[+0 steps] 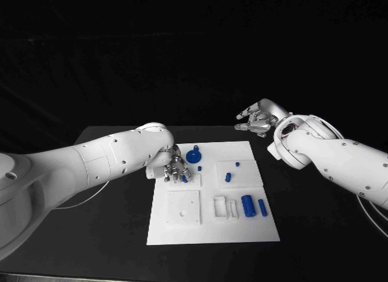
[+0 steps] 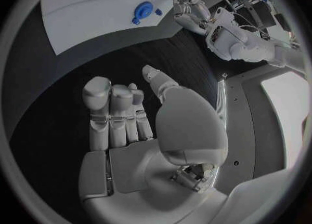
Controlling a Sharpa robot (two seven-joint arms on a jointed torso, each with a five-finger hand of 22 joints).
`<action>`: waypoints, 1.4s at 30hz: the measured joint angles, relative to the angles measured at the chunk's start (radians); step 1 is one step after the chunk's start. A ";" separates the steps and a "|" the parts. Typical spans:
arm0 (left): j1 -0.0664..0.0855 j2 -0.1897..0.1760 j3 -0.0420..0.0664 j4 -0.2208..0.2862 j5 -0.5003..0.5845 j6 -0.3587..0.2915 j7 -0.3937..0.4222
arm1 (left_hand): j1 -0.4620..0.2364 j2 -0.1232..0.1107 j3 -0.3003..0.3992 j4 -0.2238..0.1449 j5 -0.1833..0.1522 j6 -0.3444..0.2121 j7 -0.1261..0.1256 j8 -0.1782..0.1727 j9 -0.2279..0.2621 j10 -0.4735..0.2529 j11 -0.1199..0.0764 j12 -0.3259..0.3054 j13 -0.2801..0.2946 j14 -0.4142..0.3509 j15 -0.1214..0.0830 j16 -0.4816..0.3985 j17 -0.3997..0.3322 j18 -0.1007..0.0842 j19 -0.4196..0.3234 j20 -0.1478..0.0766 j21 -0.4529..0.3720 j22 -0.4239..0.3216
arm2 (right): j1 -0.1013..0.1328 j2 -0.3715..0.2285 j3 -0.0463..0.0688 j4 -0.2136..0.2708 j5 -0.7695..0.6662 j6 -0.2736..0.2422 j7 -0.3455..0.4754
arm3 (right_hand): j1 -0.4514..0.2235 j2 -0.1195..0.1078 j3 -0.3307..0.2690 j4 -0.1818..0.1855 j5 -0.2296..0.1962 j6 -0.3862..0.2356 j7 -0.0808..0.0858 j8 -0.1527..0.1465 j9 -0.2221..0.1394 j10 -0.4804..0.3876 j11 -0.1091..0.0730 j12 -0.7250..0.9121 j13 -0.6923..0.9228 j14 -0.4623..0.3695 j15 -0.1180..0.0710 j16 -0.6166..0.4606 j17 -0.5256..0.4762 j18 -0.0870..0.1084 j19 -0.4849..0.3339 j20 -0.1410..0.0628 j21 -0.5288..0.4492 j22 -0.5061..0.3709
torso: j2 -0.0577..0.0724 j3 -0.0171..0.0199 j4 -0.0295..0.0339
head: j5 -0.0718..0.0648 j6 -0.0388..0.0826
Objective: Assemble the parts on the task board
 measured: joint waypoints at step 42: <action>-0.014 0.015 0.002 -0.028 -0.009 -0.005 0.001 | -0.004 0.005 -0.002 -0.003 -0.081 0.006 0.005 0.011 -0.005 0.009 0.009 0.000 0.006 -0.007 0.000 -0.004 -0.021 0.000 -0.004 -0.004 0.000 -0.001 | -0.001 0.000 0.000 -0.002 -0.001 0.002 0.000 | 0.000 0.000 0.000 0.000 -0.001 -0.002 -0.002 0.000 0.000 0.000 0.000 0.000 0.000 0.000 0.000 0.000 0.000 0.000 0.000 0.000 0.000 0.000 | 0.001 0.0003 -0.0005 | -0.007 -0.004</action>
